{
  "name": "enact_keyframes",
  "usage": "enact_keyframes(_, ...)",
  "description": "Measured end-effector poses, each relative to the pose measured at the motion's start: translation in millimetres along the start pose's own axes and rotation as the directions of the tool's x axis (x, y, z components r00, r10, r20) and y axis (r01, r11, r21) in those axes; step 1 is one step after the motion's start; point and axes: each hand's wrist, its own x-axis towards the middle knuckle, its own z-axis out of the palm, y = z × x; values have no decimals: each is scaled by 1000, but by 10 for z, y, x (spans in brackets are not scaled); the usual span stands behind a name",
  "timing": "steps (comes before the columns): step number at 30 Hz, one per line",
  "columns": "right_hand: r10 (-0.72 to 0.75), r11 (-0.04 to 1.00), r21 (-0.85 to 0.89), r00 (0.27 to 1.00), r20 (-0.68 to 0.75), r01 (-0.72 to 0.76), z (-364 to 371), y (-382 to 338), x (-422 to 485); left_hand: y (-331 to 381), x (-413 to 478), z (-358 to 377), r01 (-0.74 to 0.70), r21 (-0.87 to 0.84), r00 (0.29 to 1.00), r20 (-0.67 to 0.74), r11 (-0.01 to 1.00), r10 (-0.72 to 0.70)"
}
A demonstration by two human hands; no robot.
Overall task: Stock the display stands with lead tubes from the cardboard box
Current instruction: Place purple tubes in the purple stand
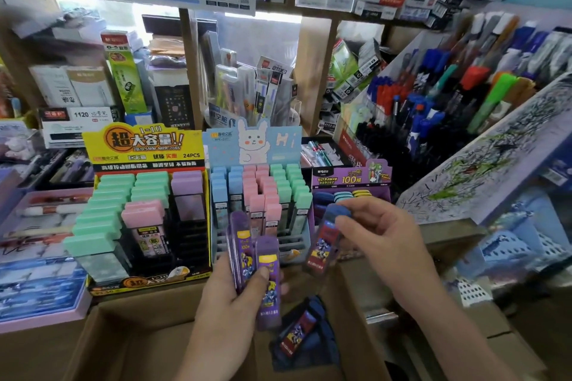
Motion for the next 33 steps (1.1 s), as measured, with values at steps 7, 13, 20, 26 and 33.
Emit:
enact_keyframes(7, -137, 979, -161, 990, -41, 128, -208, -165, 335, -86, -1, -4, 28, -24, 999, 21, 999, -28)
enact_keyframes(13, -219, 910, -357, 975, 23, 212, -205, -258, 487, -82, -4, -1, 32, -36, 999, 20, 999, -31)
enact_keyframes(20, -287, 780, -552, 952, 106, 296, -133, -254, 609, -83, -11, -1, 62, -13, 998, 22, 998, -62)
enact_keyframes(26, -295, 724, -609, 943, 151, 324, -110, -138, 679, -55, -21, -2, 91, -29, 996, 23, 995, -90)
enact_keyframes(33, -346, 560, -753, 924, 165, 344, -42, -45, 643, -29, -32, 6, 95, -74, 995, 28, 993, -93)
